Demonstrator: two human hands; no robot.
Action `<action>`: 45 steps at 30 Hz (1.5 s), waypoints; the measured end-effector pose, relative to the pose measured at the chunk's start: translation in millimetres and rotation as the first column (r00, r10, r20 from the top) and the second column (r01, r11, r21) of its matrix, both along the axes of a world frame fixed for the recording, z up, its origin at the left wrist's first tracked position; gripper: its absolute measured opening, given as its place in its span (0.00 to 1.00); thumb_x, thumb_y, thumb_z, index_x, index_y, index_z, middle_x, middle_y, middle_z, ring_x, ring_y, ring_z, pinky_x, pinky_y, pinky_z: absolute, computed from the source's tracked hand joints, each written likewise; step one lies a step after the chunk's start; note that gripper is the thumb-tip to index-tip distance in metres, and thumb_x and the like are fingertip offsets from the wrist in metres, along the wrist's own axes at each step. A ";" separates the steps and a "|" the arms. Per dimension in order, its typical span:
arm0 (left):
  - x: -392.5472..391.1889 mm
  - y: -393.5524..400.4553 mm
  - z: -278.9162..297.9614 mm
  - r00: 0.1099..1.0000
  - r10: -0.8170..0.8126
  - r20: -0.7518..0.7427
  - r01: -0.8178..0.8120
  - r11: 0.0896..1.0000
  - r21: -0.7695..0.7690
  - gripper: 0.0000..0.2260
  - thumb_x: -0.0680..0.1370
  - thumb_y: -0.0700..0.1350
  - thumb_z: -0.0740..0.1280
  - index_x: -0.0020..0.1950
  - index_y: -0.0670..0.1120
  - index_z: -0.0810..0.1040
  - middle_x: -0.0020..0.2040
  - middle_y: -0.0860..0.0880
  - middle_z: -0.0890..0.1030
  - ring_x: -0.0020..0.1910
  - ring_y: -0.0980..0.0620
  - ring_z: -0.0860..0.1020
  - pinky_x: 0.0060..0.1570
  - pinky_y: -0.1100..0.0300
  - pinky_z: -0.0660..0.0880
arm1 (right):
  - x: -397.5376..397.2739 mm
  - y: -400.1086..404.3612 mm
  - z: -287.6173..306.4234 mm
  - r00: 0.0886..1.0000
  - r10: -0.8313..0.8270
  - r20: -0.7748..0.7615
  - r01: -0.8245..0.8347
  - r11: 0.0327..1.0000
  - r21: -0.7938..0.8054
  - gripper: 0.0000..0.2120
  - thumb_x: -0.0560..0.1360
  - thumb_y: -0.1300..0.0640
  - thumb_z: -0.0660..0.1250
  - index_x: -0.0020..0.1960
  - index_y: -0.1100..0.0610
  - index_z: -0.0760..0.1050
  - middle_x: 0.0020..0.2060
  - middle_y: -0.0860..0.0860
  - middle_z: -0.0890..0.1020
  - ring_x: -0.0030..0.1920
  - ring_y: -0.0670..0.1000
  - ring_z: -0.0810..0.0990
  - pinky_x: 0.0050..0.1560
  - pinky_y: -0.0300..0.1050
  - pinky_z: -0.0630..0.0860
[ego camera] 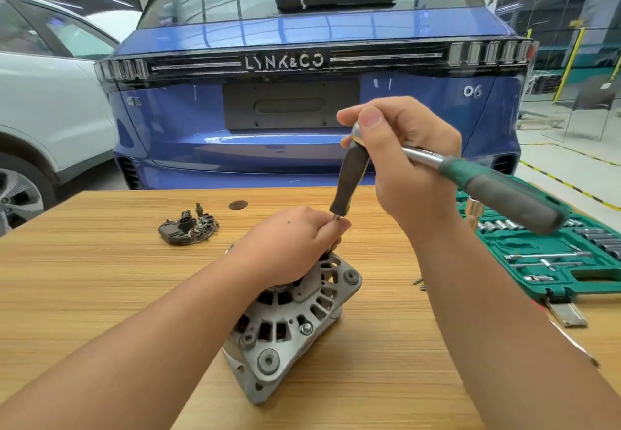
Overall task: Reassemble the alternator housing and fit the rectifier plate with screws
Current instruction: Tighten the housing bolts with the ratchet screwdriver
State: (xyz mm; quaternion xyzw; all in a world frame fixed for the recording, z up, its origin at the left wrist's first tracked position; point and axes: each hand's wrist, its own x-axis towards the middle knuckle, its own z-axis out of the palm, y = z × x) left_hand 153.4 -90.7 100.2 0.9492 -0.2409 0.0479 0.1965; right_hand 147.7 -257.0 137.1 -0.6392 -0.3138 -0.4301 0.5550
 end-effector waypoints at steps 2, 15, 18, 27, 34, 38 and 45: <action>1.0 -1.3 -0.2 1.000 0.014 0.013 -0.014 1.000 -0.013 0.22 0.84 0.62 0.53 0.41 0.54 0.78 0.30 0.56 0.76 0.32 0.63 0.74 0.32 0.58 0.64 | 3.5 4.7 -0.7 0.946 0.271 -0.176 -0.240 0.954 0.180 0.12 0.83 0.54 0.60 0.52 0.58 0.80 0.45 0.55 0.86 0.40 0.54 0.85 0.43 0.49 0.80; 0.4 -1.7 3.4 1.000 0.009 -0.026 -0.009 1.000 0.012 0.23 0.85 0.62 0.52 0.44 0.52 0.80 0.33 0.55 0.77 0.34 0.58 0.75 0.34 0.58 0.66 | 9.4 -4.8 -1.4 0.771 0.582 -0.260 -0.543 0.813 0.210 0.07 0.74 0.57 0.74 0.52 0.54 0.81 0.41 0.58 0.82 0.38 0.56 0.80 0.43 0.54 0.78; -0.8 -3.7 3.6 1.000 0.020 -0.023 -0.019 1.000 0.020 0.23 0.85 0.62 0.52 0.44 0.51 0.80 0.33 0.54 0.78 0.33 0.58 0.75 0.33 0.59 0.66 | 9.2 2.7 -5.6 0.928 0.357 -0.103 -0.348 0.933 0.095 0.08 0.78 0.64 0.68 0.56 0.57 0.77 0.45 0.59 0.83 0.42 0.53 0.83 0.47 0.50 0.80; 0.4 -3.4 3.4 1.000 0.015 -0.027 -0.015 1.000 0.002 0.23 0.85 0.61 0.53 0.43 0.50 0.80 0.32 0.54 0.76 0.32 0.55 0.73 0.33 0.57 0.65 | 8.6 1.2 -3.3 0.950 0.291 -0.116 -0.269 0.947 0.176 0.09 0.79 0.55 0.64 0.51 0.58 0.80 0.44 0.54 0.85 0.40 0.54 0.83 0.43 0.48 0.78; 2.7 -3.6 1.4 1.000 0.011 -0.022 -0.010 1.000 0.024 0.23 0.85 0.61 0.52 0.45 0.50 0.81 0.36 0.56 0.78 0.36 0.58 0.75 0.34 0.59 0.67 | 2.3 14.4 -3.8 0.964 -0.197 0.178 0.185 0.979 0.081 0.07 0.79 0.68 0.65 0.47 0.66 0.81 0.41 0.57 0.83 0.42 0.51 0.81 0.46 0.40 0.76; 3.2 -4.1 1.3 1.000 0.013 -0.009 -0.013 0.999 0.035 0.23 0.85 0.60 0.52 0.45 0.51 0.80 0.35 0.57 0.78 0.36 0.60 0.74 0.34 0.60 0.66 | -1.9 27.2 -5.8 0.950 -0.282 0.132 0.262 0.953 0.150 0.07 0.80 0.67 0.65 0.47 0.65 0.81 0.41 0.56 0.83 0.39 0.48 0.80 0.43 0.36 0.75; 3.6 -2.5 1.5 1.000 0.013 0.004 -0.013 1.000 0.012 0.23 0.85 0.61 0.53 0.43 0.51 0.80 0.35 0.54 0.78 0.36 0.58 0.75 0.35 0.57 0.66 | -0.1 14.9 4.5 0.650 0.682 -0.335 -0.454 0.703 0.548 0.21 0.84 0.44 0.55 0.56 0.58 0.79 0.37 0.57 0.84 0.30 0.54 0.78 0.36 0.46 0.77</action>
